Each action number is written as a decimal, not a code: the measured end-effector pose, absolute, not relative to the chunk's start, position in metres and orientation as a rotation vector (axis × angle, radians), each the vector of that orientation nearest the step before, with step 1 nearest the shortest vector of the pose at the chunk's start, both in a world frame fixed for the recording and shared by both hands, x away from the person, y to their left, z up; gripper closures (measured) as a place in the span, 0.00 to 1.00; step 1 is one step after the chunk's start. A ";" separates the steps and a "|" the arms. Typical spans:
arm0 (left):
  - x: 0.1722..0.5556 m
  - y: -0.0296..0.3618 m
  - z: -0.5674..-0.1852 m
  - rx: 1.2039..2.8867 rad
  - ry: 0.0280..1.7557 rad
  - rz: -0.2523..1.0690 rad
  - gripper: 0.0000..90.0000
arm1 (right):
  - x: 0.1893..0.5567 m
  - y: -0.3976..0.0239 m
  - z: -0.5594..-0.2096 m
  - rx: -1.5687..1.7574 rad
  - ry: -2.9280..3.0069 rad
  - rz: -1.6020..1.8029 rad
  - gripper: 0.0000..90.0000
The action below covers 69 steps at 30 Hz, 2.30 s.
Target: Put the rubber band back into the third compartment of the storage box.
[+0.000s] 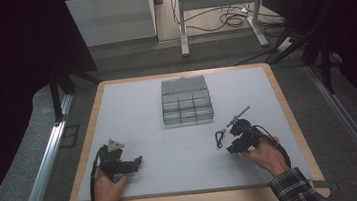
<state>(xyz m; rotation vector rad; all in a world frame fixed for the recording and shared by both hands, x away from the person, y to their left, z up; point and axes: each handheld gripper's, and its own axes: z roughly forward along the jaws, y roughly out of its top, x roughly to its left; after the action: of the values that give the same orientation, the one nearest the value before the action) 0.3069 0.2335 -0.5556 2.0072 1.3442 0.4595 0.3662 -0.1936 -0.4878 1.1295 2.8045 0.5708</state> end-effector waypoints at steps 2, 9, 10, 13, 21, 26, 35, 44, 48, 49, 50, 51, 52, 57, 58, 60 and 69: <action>0.307 0.234 -0.556 2.007 1.344 0.459 0.02 | 0.368 -0.190 -0.487 1.123 2.813 0.552 0.71; 0.307 0.234 -0.556 2.007 1.344 0.459 0.02 | 0.374 -0.180 -0.484 1.099 2.842 0.486 0.71; 0.307 0.234 -0.556 2.008 1.344 0.459 0.02 | 0.375 -0.175 -0.484 1.095 2.854 0.463 0.72; 0.307 0.234 -0.556 2.008 1.345 0.459 0.02 | 0.377 -0.172 -0.483 1.085 2.865 0.446 0.72; 0.307 0.234 -0.556 2.008 1.344 0.459 0.02 | 0.387 -0.155 -0.483 1.053 2.904 0.347 0.72; 0.307 0.234 -0.556 2.008 1.345 0.459 0.02 | 0.391 -0.147 -0.482 1.041 2.914 0.314 0.71; 0.307 0.234 -0.556 2.008 1.344 0.458 0.02 | 0.401 -0.136 -0.487 1.037 2.924 0.217 0.70; 0.307 0.234 -0.556 2.007 1.345 0.459 0.02 | 0.403 -0.127 -0.492 1.015 2.910 0.141 0.79; 0.307 0.234 -0.556 2.008 1.344 0.459 0.02 | 0.405 -0.130 -0.492 1.047 2.892 0.161 0.92; 0.307 0.234 -0.556 2.008 1.344 0.459 0.02 | 0.405 -0.131 -0.492 1.040 2.902 0.172 0.94; 0.307 0.234 -0.556 2.007 1.344 0.459 0.02 | 0.405 -0.131 -0.492 1.050 2.904 0.174 0.95; 0.307 0.234 -0.556 2.008 1.344 0.459 0.02 | 0.405 -0.131 -0.492 1.062 2.902 0.172 0.96; 0.307 0.234 -0.556 2.008 1.345 0.459 0.02 | 0.406 -0.132 -0.492 1.071 2.906 0.173 0.97; 0.307 0.234 -0.556 2.007 1.345 0.459 0.02 | 0.407 -0.133 -0.489 1.077 2.904 0.176 0.98; 0.307 0.234 -0.556 2.007 1.345 0.459 0.02 | 0.407 -0.134 -0.488 1.076 2.905 0.180 0.98; 0.307 0.234 -0.556 2.007 1.345 0.458 0.02 | 0.407 -0.135 -0.485 1.088 2.905 0.190 0.98; 0.307 0.234 -0.556 2.007 1.345 0.459 0.02 | 0.405 -0.140 -0.471 1.071 2.907 0.235 0.98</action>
<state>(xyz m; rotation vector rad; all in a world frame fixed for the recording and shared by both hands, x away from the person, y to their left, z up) 0.3069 0.2335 -0.5556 2.0071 1.3447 0.4588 0.4052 -0.1405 -0.4707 1.0710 2.9066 0.2345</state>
